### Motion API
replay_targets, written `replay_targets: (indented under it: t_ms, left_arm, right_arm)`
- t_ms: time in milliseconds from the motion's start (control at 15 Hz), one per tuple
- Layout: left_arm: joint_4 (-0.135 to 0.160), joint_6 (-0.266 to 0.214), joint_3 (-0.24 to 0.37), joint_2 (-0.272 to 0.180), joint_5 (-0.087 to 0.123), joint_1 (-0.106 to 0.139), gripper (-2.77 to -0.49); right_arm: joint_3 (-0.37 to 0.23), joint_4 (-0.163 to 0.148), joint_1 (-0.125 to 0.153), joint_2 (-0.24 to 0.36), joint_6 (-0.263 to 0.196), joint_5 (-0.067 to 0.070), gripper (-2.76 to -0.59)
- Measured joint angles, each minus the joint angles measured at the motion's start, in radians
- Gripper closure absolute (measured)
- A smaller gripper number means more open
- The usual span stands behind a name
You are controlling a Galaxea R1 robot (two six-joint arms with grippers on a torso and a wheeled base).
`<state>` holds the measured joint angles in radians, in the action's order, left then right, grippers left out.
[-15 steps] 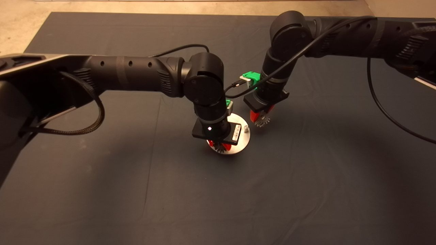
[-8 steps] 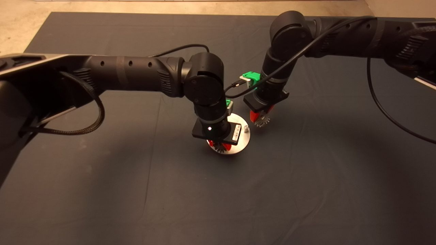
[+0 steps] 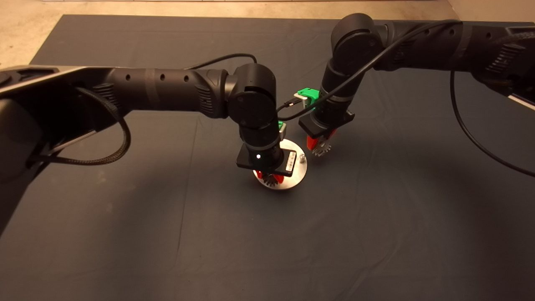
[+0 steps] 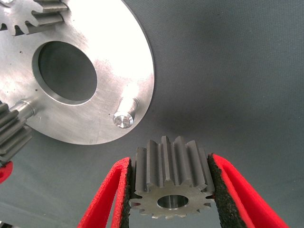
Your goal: Install three planetary gears onto the carrier pins
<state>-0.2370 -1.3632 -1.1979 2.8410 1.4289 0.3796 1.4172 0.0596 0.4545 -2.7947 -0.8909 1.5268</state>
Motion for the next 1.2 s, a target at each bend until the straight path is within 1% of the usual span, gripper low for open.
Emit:
replay_targets:
  t_ms: [200, 333, 400, 533, 600, 800, 933, 1200]
  left_arm:
    - [0.0, 0.001, -0.006, 0.011, 0.008, 0.0, -0.55]
    - [-0.001, 0.002, -0.011, 0.024, 0.028, 0.0, -0.55]
    - [0.0, 0.002, -0.011, 0.024, 0.031, 0.0, -0.55]
    - [0.0, 0.002, -0.011, 0.024, 0.03, 0.0, -0.55]
    - [0.0, 0.002, -0.011, 0.023, 0.03, 0.0, -0.55]
    - [0.0, 0.002, -0.011, 0.019, 0.029, 0.0, -0.55]
    - [0.0, 0.002, -0.011, 0.012, 0.023, 0.0, -0.55]
    - [0.0, 0.007, -0.011, 0.009, 0.026, 0.0, -0.55]
  right_arm:
    - [0.0, 0.0, 0.0, 0.0, 0.0, 0.0, -1.02]
    - [0.0, 0.0, 0.0, 0.0, 0.0, -0.001, -1.02]
    - [0.0, 0.0, 0.0, 0.0, 0.0, 0.0, -1.02]
    - [0.0, 0.0, 0.0, 0.0, 0.0, 0.002, -1.01]
    - [0.0, 0.0, 0.0, 0.0, 0.0, 0.0, -1.01]
    - [0.0, 0.0, 0.0, 0.0, 0.0, 0.0, -1.01]
    - [0.0, 0.0, 0.0, 0.0, 0.0, -0.001, -1.01]
    - [-0.001, 0.0, 0.0, 0.0, 0.0, 0.0, -1.01]
